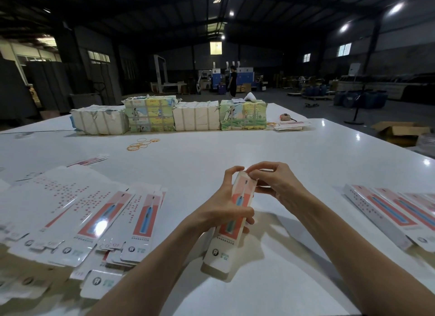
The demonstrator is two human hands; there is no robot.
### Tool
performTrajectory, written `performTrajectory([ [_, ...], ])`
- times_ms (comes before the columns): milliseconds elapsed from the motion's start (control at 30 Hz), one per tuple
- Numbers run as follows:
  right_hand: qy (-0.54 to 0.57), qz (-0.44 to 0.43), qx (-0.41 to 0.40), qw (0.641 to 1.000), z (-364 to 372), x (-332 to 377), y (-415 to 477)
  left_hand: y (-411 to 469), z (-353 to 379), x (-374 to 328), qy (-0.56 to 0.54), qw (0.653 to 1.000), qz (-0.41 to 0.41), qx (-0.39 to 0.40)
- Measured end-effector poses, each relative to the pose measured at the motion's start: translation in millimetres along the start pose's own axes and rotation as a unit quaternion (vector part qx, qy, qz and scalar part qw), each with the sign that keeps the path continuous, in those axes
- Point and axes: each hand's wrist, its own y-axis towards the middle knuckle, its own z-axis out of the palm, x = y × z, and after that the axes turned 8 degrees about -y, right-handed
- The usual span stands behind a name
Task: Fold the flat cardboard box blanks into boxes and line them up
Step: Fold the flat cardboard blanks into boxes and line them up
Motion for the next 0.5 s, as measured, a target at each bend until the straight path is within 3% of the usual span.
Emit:
performTrajectory([
  [133,-0.031,-0.005,-0.004,0.999,0.1,-0.6,2.5,0.8,-0.6,0.3,0.023,1.0,-0.004,0.01],
  [233,-0.045,-0.014,0.02,0.999,-3.0,0.0,4.0,0.4,0.8,0.8,-0.029,0.999,-0.018,0.021],
  [500,0.053,-0.053,0.084,0.994,0.1,-4.5,4.5,4.8,-1.4,-0.1,-0.12,0.99,-0.009,-0.076],
])
